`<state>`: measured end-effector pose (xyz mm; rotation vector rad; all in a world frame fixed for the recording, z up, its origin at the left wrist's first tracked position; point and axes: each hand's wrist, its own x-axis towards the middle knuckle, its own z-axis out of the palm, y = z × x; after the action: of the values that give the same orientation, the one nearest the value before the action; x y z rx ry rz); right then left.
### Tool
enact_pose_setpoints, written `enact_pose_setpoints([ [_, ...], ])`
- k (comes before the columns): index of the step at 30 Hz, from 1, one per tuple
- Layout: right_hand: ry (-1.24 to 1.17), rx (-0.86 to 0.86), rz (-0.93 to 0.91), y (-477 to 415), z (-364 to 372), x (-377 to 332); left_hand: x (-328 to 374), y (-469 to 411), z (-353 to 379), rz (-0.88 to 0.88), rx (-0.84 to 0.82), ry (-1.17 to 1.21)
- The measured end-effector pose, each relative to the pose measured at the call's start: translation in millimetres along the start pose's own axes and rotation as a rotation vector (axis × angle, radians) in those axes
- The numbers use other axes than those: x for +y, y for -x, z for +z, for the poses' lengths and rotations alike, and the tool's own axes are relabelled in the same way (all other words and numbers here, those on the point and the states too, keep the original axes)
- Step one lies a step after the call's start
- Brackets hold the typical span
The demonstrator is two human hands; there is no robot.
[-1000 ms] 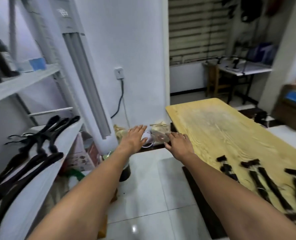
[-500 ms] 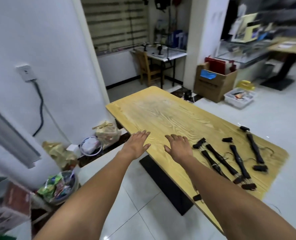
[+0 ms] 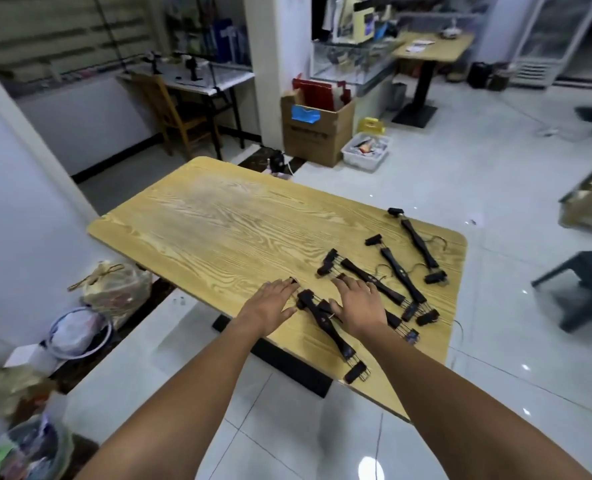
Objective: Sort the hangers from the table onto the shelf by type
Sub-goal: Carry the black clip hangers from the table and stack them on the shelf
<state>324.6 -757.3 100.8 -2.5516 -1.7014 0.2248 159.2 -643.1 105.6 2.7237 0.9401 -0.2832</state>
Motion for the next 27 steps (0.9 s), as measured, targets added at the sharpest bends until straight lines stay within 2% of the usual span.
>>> enact_pose_setpoints([
  [8,0.038,-0.076,0.102,4.8,21.6,44.6,38.2,-31.9,33.3,0.182,-0.064,-0.046],
  [22,-0.001,-0.11,0.032,-27.8,67.1,70.2,39.6,-80.5,78.9,0.265,-0.28,-0.218],
  [27,-0.015,-0.11,0.023,-34.5,75.4,71.5,36.2,-93.7,90.8,0.298,-0.286,-0.282],
])
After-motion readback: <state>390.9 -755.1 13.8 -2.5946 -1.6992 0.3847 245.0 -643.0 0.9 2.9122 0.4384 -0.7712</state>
